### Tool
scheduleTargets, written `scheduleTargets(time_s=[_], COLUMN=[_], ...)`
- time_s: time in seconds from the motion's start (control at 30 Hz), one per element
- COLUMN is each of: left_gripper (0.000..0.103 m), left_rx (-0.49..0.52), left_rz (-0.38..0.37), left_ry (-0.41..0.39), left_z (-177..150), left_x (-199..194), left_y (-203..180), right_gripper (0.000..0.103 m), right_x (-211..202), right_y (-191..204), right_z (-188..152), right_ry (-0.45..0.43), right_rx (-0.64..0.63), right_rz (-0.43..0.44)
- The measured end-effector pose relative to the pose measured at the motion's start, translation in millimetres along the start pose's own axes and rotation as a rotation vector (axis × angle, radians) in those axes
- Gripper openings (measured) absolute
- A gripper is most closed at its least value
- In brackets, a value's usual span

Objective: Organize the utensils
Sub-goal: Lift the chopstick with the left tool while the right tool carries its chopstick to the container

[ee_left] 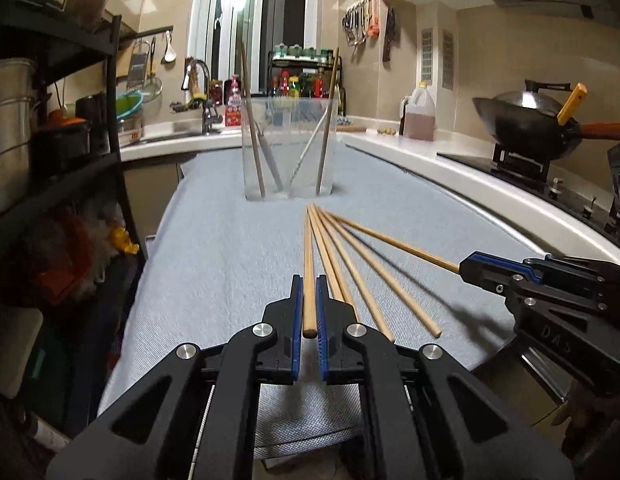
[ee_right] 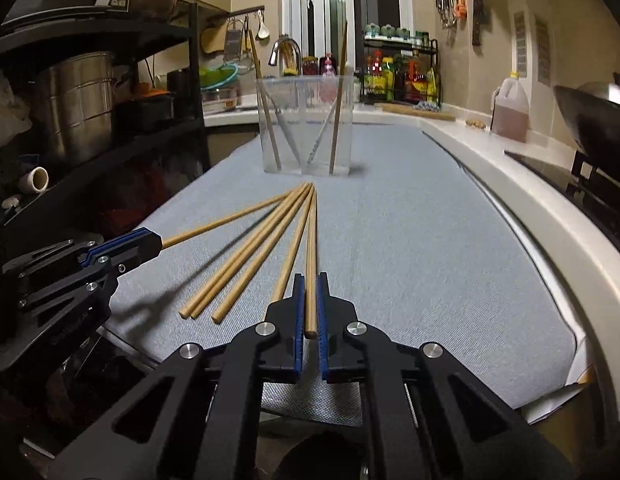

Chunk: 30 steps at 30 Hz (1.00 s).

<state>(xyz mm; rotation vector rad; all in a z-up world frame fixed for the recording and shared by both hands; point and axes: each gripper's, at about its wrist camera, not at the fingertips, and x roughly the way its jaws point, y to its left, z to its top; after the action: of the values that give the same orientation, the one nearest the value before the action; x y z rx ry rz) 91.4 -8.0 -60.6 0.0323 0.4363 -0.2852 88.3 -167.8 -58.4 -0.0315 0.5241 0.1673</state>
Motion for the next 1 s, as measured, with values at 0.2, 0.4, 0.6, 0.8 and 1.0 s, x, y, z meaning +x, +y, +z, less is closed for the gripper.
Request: scheduleTargets(time_s=[0.2,0.4,0.6,0.8,1.0], left_gripper=[0.006,0.006,0.006,0.006,0.006], left_rx=[0.011,0.068,0.058,0.032,0.012], left_rz=[-0.004,0.001,-0.014,-0.003,-0.012], left_ry=[-0.042,-0.080,-0.061,-0.006,0.031], left_z=[27,62,92,115,134], left_x=[-17,-29,-24,-9,0], left_y=[1,-4,0,13,21], right_gripper=[0.006,0.006,0.006,0.006,0.006], right_x=[-15,-23,-25,-21,-13], right_y=[-1,-1,-2,-7,-10], right_z=[19,44,73,101,127], right_ry=[-0.053,-0.081,-0.109,-0.112,-0.125], right_rx=[-0.003,-0.008,-0.009,0.005,0.001], right_rz=[0.002,-0.015,-0.028,-0.021,-0.009])
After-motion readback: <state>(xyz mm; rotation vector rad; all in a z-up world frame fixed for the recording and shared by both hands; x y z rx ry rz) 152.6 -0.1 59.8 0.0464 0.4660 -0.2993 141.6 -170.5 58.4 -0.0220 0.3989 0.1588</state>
